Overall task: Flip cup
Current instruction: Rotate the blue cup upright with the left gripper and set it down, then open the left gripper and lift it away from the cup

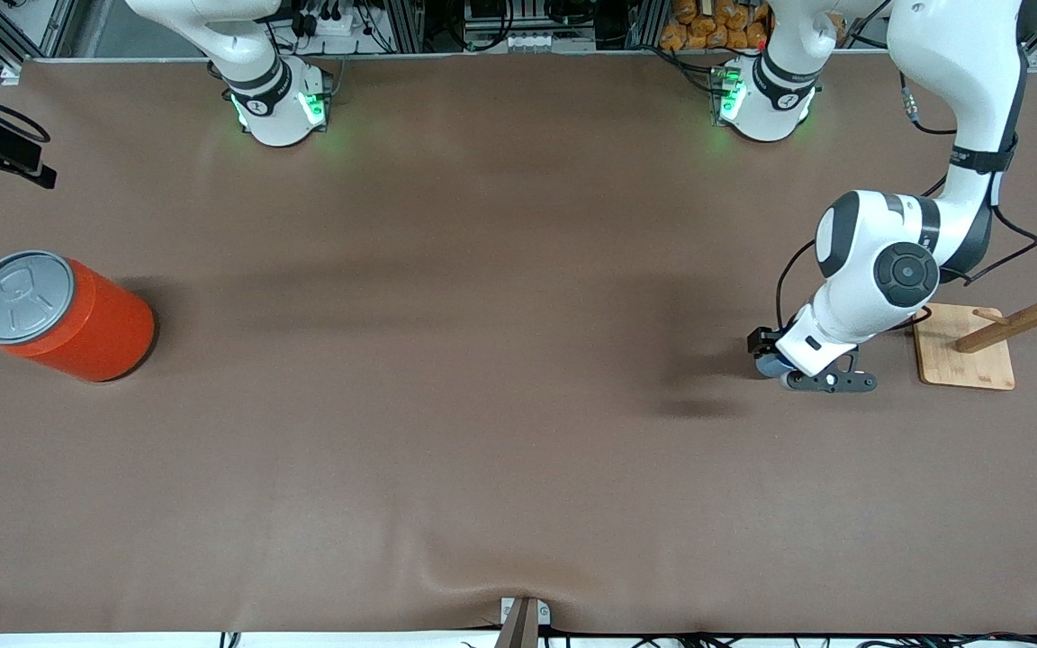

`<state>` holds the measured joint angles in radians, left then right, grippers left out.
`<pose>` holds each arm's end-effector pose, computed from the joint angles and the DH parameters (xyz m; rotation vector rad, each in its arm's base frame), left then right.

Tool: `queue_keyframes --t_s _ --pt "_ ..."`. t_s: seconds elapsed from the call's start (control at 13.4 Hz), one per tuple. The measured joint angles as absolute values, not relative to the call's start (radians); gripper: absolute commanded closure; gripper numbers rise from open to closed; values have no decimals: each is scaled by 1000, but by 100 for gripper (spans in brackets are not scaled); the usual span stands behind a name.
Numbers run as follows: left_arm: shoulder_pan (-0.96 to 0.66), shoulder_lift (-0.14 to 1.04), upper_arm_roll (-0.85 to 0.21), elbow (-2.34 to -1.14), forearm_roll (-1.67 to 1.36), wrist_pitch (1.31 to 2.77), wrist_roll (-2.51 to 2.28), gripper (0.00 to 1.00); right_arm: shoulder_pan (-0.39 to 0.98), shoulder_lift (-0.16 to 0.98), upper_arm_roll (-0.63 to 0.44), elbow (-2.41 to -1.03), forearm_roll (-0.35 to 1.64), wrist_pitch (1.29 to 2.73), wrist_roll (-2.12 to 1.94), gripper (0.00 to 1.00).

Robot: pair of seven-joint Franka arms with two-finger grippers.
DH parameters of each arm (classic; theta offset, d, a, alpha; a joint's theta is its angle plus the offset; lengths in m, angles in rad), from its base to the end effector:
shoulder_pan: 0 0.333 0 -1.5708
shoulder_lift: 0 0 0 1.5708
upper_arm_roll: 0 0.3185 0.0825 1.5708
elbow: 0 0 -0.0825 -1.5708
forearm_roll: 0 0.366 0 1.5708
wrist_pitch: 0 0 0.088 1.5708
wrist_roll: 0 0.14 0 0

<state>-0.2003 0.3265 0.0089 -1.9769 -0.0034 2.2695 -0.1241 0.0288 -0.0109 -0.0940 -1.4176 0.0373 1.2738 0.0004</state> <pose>0.5799 -0.1127 0.2819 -3.1339 0.1027 0.0524 0.4946 -0.0266 0.6432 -3.0920 0.0881 0.2039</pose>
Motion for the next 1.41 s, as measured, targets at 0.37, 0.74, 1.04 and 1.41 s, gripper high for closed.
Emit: queue_keyframes --t_s 0.37,0.74,1.04,1.41 --pt "-203 321 3 -1730 -1 2000 -124 0 29 -11 -94 -1417 37 1273 0 0" --pt "-188 321 14 -1662 4 1979 -124 0 29 -11 -94 -1418 37 1273 0 0" --pt "-185 321 15 -1568 4 1941 -124 0 29 -11 -94 -1418 37 1273 0 0" --pt "-179 310 33 -1544 4 1937 -121 0 29 -11 -94 -1417 37 1273 0 0"
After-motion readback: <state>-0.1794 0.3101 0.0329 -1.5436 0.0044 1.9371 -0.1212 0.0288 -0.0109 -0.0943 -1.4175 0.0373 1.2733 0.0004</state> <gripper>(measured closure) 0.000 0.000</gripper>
